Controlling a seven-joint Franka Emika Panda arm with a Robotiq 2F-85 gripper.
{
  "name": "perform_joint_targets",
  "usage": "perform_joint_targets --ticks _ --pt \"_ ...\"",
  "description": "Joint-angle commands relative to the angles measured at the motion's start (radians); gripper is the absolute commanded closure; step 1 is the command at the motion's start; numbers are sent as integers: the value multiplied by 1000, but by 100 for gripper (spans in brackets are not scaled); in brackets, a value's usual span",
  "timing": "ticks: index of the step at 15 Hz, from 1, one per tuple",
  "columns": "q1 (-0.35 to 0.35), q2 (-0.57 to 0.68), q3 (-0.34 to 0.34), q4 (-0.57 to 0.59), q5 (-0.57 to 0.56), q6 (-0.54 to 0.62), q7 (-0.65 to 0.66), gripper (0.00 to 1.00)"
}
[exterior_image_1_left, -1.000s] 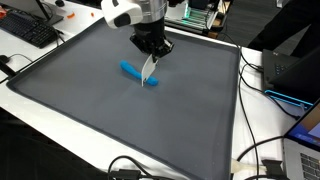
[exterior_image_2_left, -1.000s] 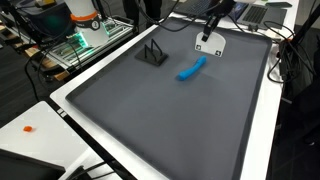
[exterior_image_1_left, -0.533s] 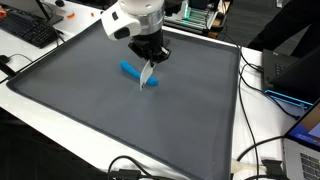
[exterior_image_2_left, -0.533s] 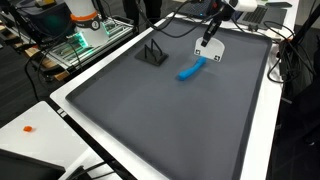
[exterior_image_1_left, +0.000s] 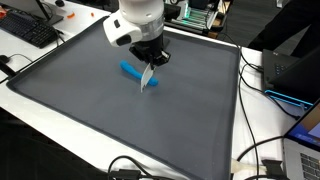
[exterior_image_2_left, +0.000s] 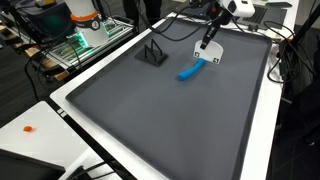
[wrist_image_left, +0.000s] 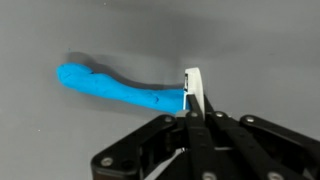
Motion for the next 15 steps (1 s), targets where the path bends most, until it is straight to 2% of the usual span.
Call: perform_joint_targets --ticks 1,15 --pt "7 18 -7 -13 -4 46 -9 99" --pt "-3 35 -13 -56 22 88 13 99"
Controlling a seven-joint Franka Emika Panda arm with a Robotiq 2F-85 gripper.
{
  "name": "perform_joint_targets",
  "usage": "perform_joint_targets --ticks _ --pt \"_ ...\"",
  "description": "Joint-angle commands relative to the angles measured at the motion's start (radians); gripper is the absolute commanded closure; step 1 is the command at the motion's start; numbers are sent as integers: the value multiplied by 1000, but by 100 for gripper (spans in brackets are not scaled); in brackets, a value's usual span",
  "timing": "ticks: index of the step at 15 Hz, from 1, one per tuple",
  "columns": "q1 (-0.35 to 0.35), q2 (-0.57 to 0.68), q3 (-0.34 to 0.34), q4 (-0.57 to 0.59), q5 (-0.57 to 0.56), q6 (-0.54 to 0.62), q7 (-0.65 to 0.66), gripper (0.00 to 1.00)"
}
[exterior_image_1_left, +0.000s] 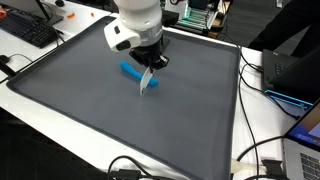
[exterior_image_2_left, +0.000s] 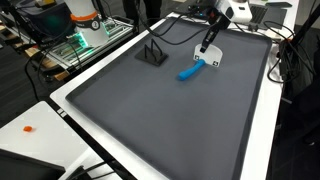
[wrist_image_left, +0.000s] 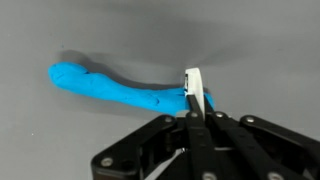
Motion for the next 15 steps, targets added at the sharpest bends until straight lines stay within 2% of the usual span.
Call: perform_joint_targets --ticks 1,15 --pt "-3 16 -7 -45 20 39 9 99" --pt "-26 -73 2 -147 107 43 8 99"
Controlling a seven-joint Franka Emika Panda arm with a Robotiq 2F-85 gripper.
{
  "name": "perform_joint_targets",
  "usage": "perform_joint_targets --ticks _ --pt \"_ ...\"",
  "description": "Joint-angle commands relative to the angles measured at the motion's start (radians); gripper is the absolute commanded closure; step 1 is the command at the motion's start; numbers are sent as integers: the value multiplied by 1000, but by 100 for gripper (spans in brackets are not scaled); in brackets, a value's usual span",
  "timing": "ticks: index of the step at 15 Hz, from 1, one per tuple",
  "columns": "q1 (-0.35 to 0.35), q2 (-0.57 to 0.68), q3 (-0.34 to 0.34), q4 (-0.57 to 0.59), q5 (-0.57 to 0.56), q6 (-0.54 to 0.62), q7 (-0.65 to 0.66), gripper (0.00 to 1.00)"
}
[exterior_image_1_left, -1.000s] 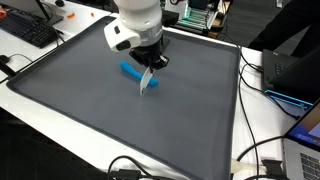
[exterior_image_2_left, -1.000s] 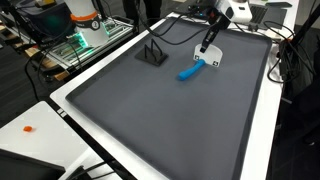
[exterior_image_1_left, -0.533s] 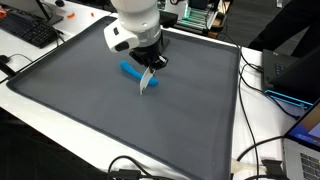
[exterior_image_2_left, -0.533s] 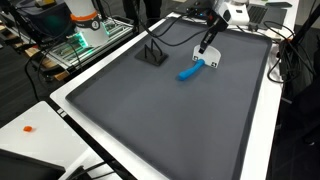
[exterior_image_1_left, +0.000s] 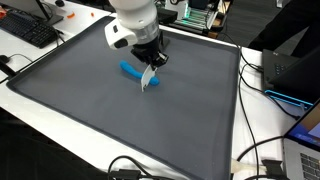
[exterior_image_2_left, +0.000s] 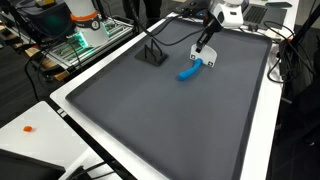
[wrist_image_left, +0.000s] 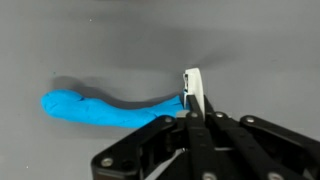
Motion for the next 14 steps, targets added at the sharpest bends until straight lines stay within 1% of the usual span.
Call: perform_joint_targets --ticks 1,9,14 --pt "-4 -45 4 -78 33 19 7 99" --pt "3 -125 -3 -101 21 -23 15 99" --pt "-1 -167 -12 -87 2 -54 18 99"
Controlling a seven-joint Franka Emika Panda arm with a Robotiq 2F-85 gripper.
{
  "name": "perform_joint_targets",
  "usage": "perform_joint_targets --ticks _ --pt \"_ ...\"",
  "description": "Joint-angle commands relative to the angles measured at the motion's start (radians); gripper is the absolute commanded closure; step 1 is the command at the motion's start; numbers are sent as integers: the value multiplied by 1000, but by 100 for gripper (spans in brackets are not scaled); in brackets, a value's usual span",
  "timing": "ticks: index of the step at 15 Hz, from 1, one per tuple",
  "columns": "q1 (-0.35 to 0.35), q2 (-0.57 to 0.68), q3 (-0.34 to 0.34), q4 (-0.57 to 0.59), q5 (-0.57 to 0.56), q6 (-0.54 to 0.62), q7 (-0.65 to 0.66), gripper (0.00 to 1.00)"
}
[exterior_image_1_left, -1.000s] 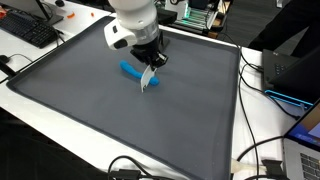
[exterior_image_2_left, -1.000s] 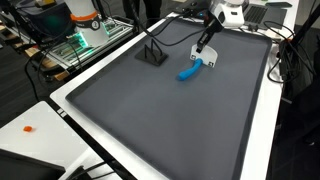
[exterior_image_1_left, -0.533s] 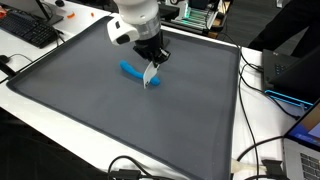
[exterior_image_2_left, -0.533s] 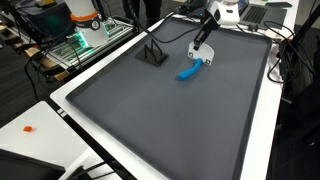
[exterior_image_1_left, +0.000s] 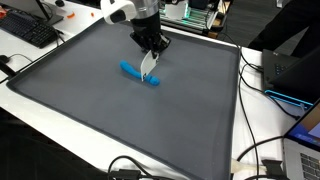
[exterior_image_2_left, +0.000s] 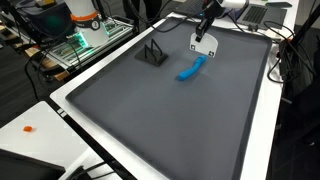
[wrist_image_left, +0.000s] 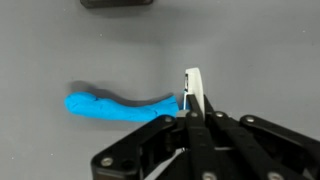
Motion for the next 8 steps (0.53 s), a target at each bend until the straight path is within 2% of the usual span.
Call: perform_joint_targets --ticks 1,8 --pt "-2 -46 -12 -21 -19 -25 13 99" --pt "-7 -21 -23 7 -38 -5 3 99"
